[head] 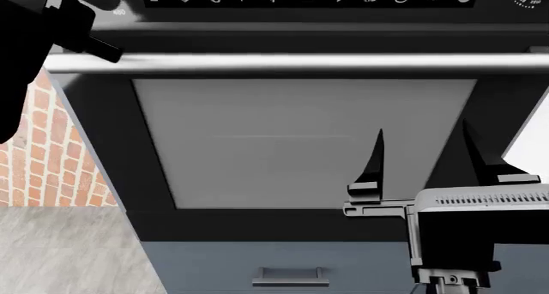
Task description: Preheat the oven by turning the temperature knob.
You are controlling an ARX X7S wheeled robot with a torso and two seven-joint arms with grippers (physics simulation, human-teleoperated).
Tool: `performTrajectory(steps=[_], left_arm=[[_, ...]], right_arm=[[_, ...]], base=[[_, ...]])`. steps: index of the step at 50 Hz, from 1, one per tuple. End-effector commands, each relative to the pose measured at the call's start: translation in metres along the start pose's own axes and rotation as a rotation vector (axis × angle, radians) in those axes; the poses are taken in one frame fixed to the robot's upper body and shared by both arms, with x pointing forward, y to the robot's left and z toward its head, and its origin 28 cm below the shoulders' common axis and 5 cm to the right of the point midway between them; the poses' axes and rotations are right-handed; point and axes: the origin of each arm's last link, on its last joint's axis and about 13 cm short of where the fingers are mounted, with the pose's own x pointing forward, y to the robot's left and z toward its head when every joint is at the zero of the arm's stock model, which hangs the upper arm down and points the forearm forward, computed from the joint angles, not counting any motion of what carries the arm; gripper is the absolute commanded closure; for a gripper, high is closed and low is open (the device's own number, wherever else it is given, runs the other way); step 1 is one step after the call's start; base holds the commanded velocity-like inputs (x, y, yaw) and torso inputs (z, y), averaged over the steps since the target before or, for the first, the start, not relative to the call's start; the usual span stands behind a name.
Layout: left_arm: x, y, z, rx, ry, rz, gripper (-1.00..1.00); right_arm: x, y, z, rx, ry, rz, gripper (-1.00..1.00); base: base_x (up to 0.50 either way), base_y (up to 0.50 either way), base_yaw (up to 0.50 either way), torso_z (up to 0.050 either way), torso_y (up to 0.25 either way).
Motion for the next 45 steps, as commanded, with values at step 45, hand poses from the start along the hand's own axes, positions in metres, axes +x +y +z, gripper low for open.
performTrajectory(steps=[45], left_arm=[[0.0126,0.0071,0.0140,0.194,-0.140,0.033,1.00]], right_arm=[[0.0000,-0.0001,0.0018,0.002,-0.009,-0.003,-1.00]], base=[[0.02,0.00,-0.01,0.002,0.000]])
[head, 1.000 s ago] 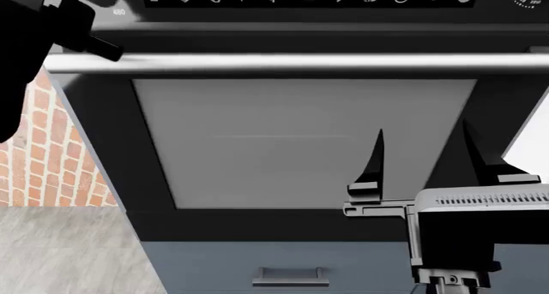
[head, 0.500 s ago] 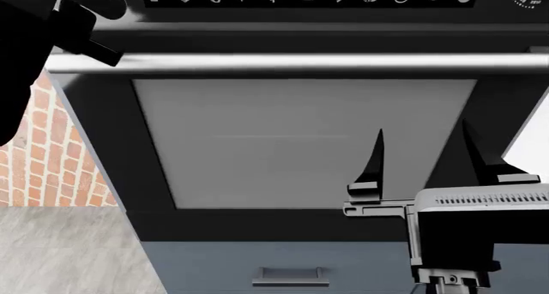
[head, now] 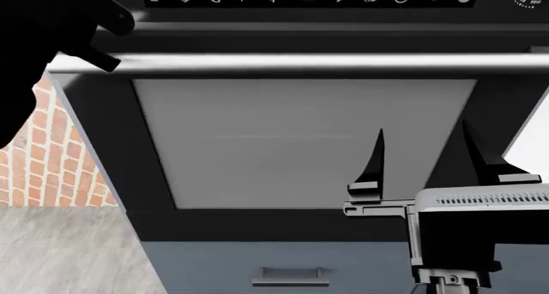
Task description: Preheat the oven by turning the temperature knob.
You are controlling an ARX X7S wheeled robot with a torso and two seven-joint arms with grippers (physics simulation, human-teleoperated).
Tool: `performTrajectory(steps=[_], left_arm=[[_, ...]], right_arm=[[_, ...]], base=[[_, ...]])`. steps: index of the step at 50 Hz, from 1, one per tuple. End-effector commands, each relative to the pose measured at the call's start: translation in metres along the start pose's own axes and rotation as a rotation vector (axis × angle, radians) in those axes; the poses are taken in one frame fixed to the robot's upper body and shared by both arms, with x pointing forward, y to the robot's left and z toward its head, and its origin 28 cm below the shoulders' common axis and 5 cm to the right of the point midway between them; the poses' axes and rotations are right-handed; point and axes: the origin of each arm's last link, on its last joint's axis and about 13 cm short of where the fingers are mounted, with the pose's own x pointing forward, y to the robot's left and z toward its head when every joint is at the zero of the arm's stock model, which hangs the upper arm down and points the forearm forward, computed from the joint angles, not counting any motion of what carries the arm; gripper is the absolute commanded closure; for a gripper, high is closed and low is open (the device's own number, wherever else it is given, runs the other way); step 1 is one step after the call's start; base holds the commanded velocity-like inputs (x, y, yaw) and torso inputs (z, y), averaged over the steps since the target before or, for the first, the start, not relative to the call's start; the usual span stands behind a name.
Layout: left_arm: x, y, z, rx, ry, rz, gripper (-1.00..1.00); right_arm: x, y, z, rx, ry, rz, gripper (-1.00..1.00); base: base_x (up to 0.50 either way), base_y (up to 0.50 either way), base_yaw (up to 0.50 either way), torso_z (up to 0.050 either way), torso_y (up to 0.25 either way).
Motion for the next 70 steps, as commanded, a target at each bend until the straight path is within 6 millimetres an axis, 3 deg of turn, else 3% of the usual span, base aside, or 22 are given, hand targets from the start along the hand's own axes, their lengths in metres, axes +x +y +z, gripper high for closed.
performTrajectory(steps=[1,70], left_arm=[[0.0131,0.0099,0.0200,0.016,-0.095,0.024,1.00],[0.0182,0.0117,0.0140,0.345,-0.228,0.064,1.00]], right_arm=[[0.0000,0.0002,0.0011,0.002,-0.008,-0.001,-1.00],[-0.0004,0.0016,-0.0001,-0.001,-0.003,0.004,-1.00]], base=[[0.02,0.00,-0.02,0.000,0.000],[0.02,0.00,-0.02,0.003,0.000]])
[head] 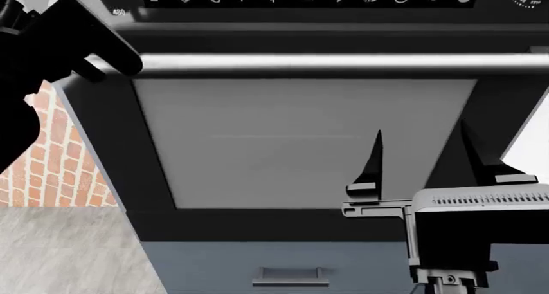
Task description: Preheat the oven by turning the temperature knob.
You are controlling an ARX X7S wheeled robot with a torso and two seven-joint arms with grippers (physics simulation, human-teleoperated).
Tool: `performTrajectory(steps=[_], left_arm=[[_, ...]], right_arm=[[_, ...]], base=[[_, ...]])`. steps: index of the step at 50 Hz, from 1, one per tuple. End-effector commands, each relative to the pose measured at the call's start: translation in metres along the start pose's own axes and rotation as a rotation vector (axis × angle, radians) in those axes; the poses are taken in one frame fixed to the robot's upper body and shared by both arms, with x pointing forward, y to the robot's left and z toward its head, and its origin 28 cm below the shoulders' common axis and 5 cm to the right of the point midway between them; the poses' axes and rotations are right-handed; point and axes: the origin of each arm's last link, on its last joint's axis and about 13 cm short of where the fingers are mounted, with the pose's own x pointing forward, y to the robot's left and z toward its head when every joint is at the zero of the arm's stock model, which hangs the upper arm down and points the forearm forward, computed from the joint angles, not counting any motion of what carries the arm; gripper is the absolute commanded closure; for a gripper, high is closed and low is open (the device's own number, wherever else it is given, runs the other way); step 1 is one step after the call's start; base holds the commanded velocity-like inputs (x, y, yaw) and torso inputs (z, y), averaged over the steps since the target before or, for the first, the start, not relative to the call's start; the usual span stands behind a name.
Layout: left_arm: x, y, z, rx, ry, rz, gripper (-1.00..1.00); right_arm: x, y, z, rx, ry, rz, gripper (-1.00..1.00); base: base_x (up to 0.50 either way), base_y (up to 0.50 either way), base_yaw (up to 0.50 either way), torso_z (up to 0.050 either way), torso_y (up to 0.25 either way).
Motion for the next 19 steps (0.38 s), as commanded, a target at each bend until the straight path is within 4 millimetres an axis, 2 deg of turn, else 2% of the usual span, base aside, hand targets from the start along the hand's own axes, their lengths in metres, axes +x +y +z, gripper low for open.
performTrajectory(steps=[1,19], left_arm=[[0.0196,0.0187,0.0268,0.030,-0.122,0.042,1.00],[0.0211,0.0163,0.0230,0.152,-0.155,0.063,1.00]], right_arm=[[-0.0002,0.0003,0.0012,0.003,-0.006,0.000,-1.00],[-0.0008,0.0002,0.0016,0.003,-0.009,0.001,-1.00]], base=[[0.02,0.00,-0.02,0.010,0.000],[0.02,0.00,-0.02,0.004,0.000]])
